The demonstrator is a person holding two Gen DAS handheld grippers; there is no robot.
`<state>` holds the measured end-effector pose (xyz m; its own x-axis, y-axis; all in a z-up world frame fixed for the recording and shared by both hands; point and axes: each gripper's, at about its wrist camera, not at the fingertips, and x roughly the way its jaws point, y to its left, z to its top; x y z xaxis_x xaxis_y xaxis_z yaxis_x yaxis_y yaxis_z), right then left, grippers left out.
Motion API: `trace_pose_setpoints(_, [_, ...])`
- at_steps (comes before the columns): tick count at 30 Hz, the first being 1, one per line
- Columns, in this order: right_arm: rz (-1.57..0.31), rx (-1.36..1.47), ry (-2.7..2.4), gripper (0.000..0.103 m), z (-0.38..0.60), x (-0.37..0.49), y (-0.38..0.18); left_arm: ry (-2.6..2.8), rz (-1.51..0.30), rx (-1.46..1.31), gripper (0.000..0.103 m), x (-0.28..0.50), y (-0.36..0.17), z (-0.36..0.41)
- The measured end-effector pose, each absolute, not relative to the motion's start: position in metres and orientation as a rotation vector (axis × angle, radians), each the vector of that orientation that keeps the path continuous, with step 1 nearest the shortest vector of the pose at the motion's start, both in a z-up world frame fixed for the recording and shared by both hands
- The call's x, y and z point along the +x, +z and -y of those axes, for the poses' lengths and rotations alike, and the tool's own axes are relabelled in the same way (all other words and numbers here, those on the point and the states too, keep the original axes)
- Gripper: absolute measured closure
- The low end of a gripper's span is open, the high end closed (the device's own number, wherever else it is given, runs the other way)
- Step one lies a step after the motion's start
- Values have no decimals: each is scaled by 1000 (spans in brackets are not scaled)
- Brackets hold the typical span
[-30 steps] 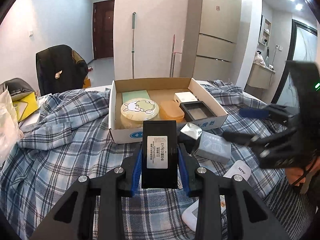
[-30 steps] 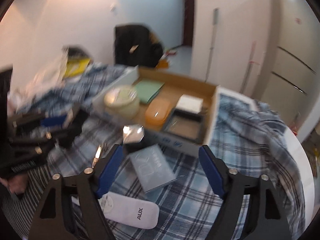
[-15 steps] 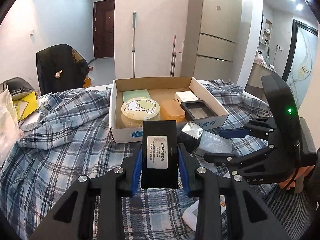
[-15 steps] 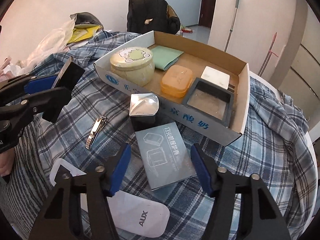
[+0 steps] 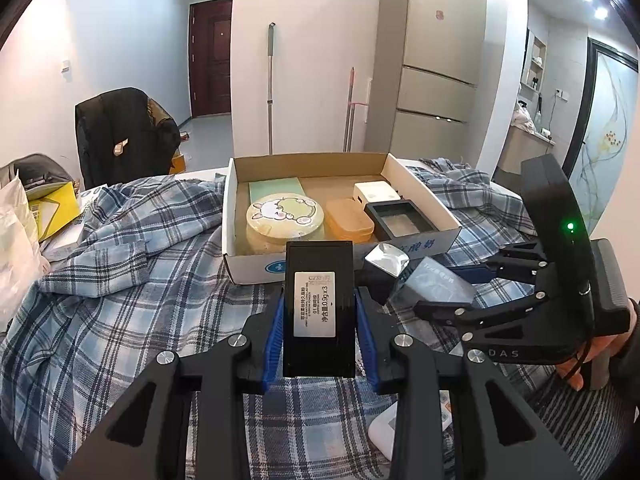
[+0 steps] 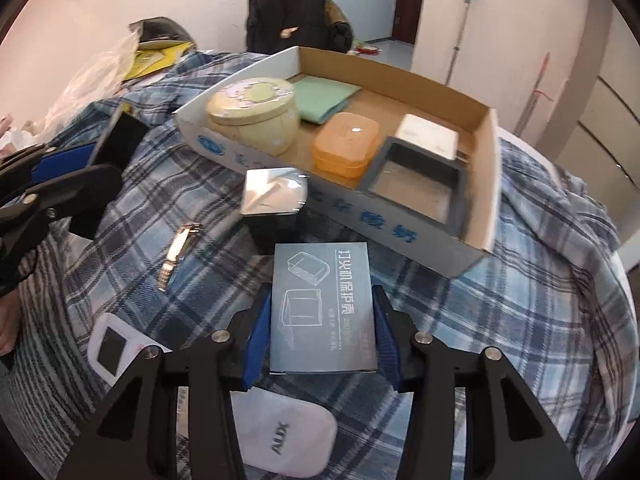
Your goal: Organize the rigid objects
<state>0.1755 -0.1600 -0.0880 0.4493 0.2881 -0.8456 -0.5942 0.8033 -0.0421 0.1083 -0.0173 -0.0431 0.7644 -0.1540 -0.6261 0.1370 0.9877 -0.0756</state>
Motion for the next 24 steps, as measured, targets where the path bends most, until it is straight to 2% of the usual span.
trace_pose_setpoints(17, [-866,-282,394,57,209,149,-43,-166,-675,-17,67,108,-42,20])
trace_pose_setpoints(24, [-820,-278,350,57,217,139,-22,-148,-636,6,67,103,-25,20])
